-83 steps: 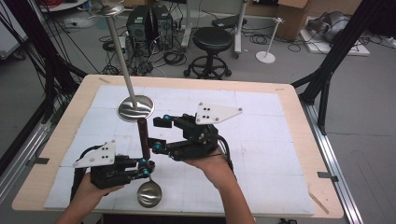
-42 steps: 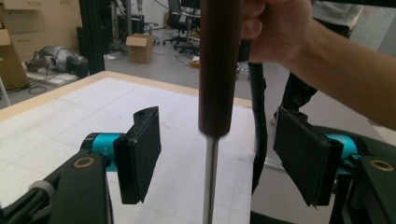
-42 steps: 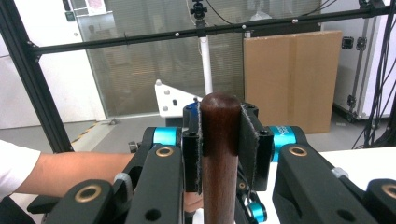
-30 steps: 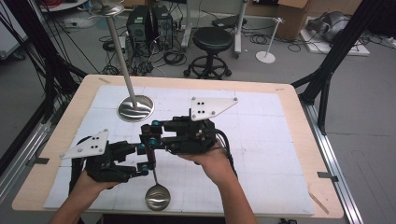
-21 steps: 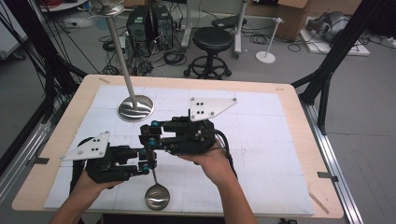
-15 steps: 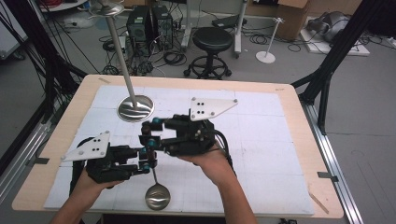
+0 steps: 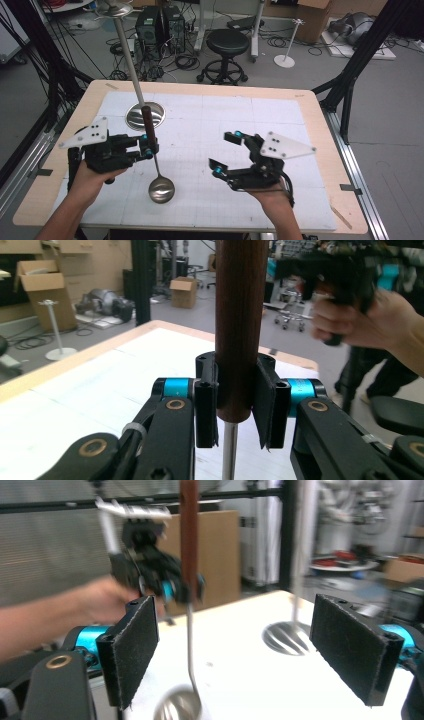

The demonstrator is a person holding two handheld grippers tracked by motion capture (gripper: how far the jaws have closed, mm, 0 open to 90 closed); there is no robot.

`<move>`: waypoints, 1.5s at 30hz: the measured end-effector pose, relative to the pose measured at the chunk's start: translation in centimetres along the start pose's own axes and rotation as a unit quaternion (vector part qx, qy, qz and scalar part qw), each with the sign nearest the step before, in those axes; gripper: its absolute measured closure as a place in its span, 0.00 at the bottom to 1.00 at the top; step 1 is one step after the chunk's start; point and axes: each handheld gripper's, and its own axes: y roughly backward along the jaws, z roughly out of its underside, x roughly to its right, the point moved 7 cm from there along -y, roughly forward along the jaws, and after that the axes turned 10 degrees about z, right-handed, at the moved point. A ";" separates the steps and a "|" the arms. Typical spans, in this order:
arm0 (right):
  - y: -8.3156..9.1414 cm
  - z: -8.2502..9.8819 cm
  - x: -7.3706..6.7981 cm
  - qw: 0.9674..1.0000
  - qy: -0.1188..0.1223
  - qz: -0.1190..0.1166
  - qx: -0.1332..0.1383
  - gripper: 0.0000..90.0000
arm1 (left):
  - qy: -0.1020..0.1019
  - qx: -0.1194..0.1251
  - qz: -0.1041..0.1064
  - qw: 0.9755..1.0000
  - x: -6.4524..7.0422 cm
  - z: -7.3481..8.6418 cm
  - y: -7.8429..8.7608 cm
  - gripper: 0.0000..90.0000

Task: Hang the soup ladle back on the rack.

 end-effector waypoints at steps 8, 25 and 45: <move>3.8 4.1 2.9 0.996 -0.001 0.082 -0.035 0.18 | 0.014 0.019 -0.039 0.999 -4.3 -2.7 0.9 0.82; 4.7 7.0 4.4 0.992 -0.018 0.105 -0.060 0.18 | 0.029 0.023 -0.103 0.994 -11.6 -8.6 2.3 0.82; 3.7 6.6 5.3 0.992 -0.022 0.107 -0.067 0.18 | 0.050 0.036 -0.120 0.991 -15.8 -9.6 2.6 0.82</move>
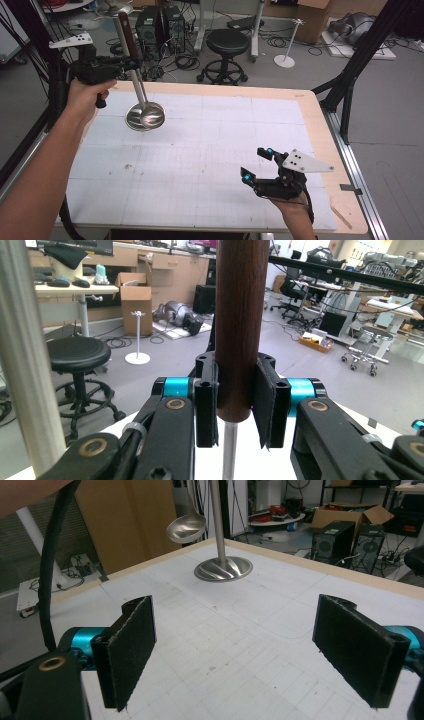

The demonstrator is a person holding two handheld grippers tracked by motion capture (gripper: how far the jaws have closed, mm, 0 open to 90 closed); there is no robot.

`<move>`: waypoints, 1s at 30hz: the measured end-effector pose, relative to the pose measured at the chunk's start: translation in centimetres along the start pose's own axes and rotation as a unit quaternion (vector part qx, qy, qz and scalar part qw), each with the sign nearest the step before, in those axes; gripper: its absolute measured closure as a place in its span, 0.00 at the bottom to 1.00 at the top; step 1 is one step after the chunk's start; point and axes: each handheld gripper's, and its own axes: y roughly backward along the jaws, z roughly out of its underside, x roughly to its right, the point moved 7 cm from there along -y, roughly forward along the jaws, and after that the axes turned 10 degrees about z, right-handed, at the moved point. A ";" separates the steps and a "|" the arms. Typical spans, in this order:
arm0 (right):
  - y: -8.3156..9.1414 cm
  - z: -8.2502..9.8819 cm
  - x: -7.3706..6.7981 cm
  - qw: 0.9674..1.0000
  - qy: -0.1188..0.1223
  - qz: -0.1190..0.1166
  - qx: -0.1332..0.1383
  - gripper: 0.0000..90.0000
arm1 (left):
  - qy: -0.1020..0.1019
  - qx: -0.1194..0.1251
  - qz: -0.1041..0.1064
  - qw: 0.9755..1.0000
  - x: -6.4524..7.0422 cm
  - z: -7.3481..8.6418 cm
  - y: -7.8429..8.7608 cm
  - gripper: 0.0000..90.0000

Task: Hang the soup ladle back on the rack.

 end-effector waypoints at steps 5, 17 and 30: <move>-0.2 -0.1 -0.1 1.000 0.000 -0.002 -0.003 0.18 | 0.003 0.003 -0.003 1.000 -0.5 -0.2 -0.1 0.82; 0.4 -0.3 0.0 1.000 -0.001 0.003 0.004 0.18 | 0.018 -0.005 -0.027 0.999 -1.6 0.1 0.2 0.82; 0.9 -0.2 0.0 1.000 0.001 0.009 0.009 0.18 | 0.016 -0.021 -0.051 0.998 -1.1 1.1 0.8 0.67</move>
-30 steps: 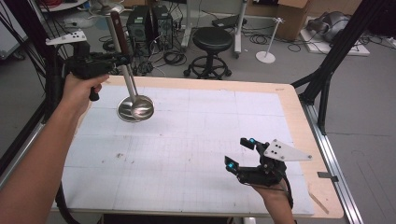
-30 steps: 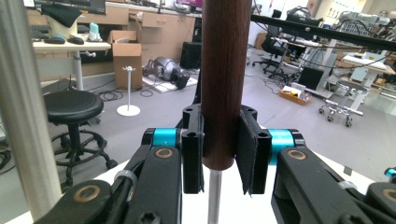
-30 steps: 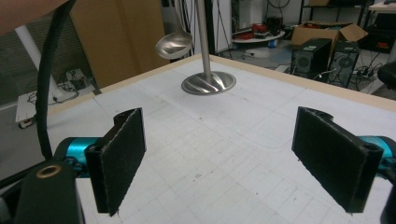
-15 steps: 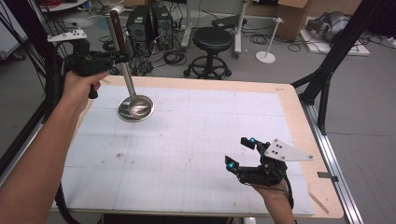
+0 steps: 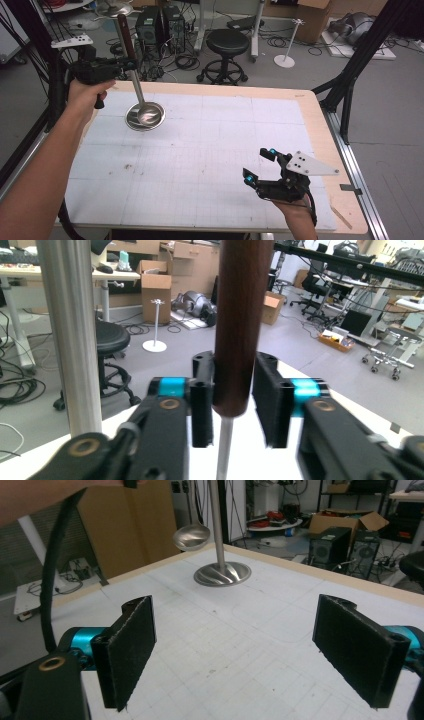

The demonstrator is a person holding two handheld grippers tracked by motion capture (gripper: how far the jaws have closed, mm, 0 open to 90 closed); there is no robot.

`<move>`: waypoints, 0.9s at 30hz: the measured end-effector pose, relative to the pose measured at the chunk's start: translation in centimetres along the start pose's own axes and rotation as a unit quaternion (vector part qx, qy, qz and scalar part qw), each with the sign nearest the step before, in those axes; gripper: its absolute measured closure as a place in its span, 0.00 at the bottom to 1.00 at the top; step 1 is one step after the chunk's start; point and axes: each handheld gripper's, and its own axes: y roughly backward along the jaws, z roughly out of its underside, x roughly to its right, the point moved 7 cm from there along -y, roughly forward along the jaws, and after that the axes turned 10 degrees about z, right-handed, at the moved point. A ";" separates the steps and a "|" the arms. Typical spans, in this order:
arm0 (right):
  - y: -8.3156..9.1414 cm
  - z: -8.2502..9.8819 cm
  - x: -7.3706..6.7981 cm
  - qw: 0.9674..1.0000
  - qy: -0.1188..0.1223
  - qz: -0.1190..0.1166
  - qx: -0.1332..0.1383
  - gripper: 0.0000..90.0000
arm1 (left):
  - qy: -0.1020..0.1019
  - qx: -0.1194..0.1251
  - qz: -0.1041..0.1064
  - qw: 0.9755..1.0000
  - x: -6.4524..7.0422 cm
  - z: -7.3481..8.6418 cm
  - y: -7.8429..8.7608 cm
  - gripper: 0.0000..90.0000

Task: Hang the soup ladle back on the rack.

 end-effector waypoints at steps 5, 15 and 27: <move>-0.1 0.2 0.5 1.000 -0.007 0.028 0.003 0.18 | -0.013 0.013 -0.027 0.999 1.0 1.1 2.1 0.45; 0.3 2.5 2.4 0.994 0.010 0.107 -0.024 0.18 | -0.046 0.057 -0.019 0.997 6.5 6.5 7.0 0.23; 1.3 4.2 2.9 0.992 0.006 0.124 -0.016 0.18 | -0.063 0.057 -0.011 0.996 10.7 14.7 9.1 0.17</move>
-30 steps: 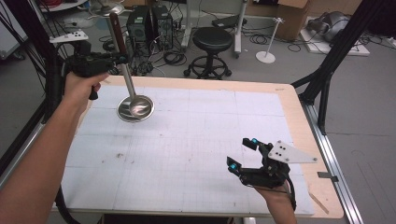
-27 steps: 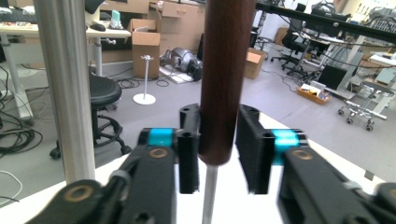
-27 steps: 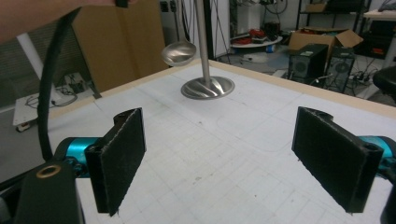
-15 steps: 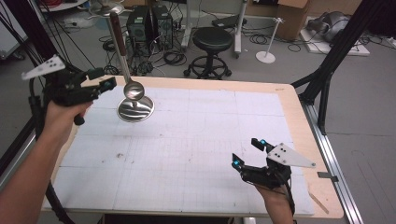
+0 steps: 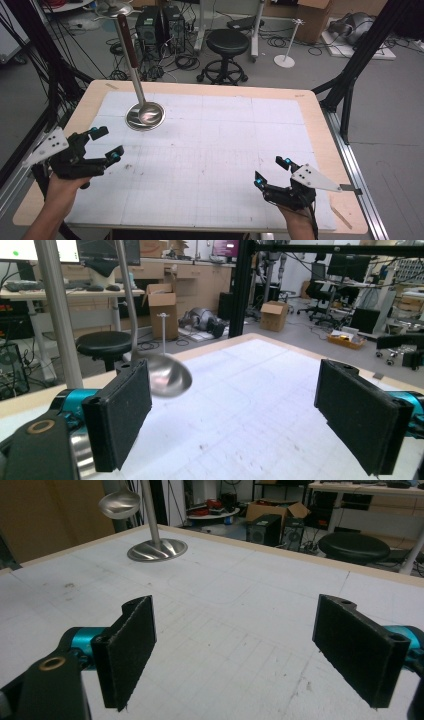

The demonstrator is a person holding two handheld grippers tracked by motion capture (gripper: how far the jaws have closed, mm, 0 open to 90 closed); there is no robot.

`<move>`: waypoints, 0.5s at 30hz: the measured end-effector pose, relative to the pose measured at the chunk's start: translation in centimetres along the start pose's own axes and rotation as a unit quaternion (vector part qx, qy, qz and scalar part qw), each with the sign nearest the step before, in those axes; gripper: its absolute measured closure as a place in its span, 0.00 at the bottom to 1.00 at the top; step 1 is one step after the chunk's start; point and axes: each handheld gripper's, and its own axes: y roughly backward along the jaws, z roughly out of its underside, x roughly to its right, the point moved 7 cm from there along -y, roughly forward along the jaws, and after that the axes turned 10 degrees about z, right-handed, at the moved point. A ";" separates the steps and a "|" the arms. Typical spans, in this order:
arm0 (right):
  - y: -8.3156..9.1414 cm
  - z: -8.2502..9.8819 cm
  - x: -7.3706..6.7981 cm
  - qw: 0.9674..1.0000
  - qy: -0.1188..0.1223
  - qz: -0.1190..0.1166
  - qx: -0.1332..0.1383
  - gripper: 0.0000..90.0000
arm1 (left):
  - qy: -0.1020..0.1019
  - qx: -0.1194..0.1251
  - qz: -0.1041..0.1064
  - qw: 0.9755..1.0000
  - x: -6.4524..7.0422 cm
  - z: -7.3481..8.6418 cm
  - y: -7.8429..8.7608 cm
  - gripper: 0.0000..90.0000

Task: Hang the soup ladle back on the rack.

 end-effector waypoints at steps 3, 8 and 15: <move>0.2 0.3 0.0 1.000 0.003 0.003 -0.002 0.18 | 0.000 -0.004 0.001 1.000 0.5 0.8 0.2 0.18; 1.0 1.1 0.1 1.000 -0.005 0.006 0.002 0.18 | -0.010 -0.001 -0.004 1.000 1.7 2.2 0.5 0.18; 1.6 1.3 0.0 1.000 -0.008 0.013 0.005 0.18 | -0.008 -0.014 0.002 1.000 2.0 3.3 0.2 0.18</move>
